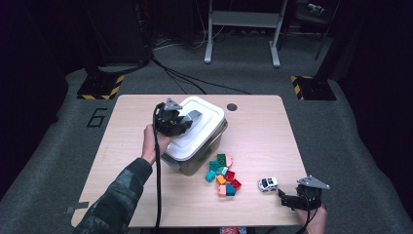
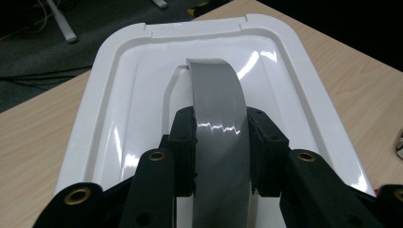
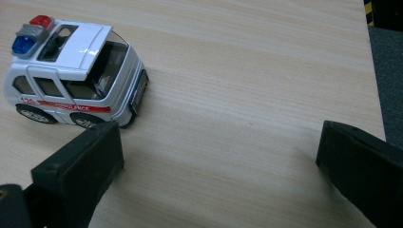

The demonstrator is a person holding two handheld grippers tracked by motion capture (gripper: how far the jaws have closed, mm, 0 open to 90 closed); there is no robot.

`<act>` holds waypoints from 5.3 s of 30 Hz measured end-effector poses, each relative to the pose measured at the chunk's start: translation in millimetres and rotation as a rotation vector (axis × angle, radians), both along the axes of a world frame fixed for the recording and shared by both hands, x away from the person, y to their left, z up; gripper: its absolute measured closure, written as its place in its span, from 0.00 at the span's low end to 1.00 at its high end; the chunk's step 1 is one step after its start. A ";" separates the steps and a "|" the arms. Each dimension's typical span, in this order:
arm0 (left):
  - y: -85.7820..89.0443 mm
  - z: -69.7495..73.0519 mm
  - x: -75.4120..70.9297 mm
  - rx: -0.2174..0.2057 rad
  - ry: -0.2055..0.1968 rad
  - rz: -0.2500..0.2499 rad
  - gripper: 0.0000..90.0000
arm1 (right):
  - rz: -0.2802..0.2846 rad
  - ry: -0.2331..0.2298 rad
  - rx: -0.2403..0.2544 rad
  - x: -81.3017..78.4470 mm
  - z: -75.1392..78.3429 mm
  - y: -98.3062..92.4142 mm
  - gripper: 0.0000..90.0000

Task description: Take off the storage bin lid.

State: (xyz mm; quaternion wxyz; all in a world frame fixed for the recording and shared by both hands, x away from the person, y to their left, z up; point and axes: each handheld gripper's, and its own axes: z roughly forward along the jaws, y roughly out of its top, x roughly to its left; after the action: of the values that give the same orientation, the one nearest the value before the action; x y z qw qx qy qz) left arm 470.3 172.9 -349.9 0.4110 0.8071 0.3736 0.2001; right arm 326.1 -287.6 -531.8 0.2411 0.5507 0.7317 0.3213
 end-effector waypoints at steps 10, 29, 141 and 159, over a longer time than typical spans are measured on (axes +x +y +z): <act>25.0 16.9 -0.7 0.000 -0.040 0.063 0.74 | -0.001 0.000 0.001 0.1 0.0 0.0 0.01; 100.8 13.5 3.2 0.052 -0.078 0.263 0.74 | -0.007 -0.001 0.003 0.2 0.2 0.1 0.02; 142.2 -182.8 -138.2 0.057 0.125 0.338 0.00 | 0.045 0.039 0.074 -9.4 49.0 27.1 0.02; 142.2 -182.7 -138.6 0.057 0.129 0.335 0.00 | -0.015 0.108 0.005 12.4 25.6 87.5 0.14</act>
State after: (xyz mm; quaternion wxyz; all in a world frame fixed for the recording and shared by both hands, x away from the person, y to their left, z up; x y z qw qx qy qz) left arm 331.7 315.1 -532.6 0.3239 0.7562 0.5225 0.2241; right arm 338.5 -200.2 -506.2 0.2022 0.5734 0.7386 0.2913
